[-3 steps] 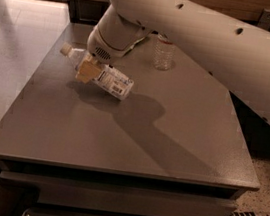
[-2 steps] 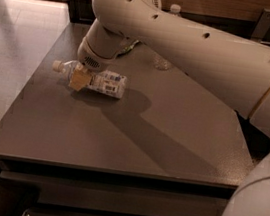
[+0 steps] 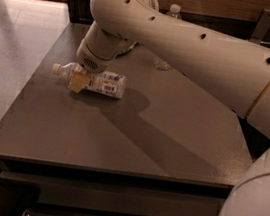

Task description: Knock blue plastic bottle over

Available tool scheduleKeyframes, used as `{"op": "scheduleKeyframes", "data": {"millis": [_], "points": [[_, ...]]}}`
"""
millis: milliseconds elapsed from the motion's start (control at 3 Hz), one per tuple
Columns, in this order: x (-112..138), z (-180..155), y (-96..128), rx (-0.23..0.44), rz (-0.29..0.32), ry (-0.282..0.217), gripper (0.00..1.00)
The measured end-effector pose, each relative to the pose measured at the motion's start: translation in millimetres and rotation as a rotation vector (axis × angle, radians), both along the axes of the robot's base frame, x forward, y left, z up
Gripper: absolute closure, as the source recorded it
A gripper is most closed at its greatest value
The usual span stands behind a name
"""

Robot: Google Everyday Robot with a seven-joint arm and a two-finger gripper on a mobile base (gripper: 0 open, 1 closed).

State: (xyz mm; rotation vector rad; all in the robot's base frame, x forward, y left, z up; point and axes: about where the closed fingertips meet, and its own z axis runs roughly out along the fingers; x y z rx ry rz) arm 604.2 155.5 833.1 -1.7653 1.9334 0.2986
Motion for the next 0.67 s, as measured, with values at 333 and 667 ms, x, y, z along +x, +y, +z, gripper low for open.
{"op": "scheduleKeyframes", "data": {"millis": [333,667], "points": [[-0.8,0.1,0.6,-0.001,0.002,0.000,0.38],[-1.7,0.3,1.2,-0.001,0.003,-0.001,0.16]]}}
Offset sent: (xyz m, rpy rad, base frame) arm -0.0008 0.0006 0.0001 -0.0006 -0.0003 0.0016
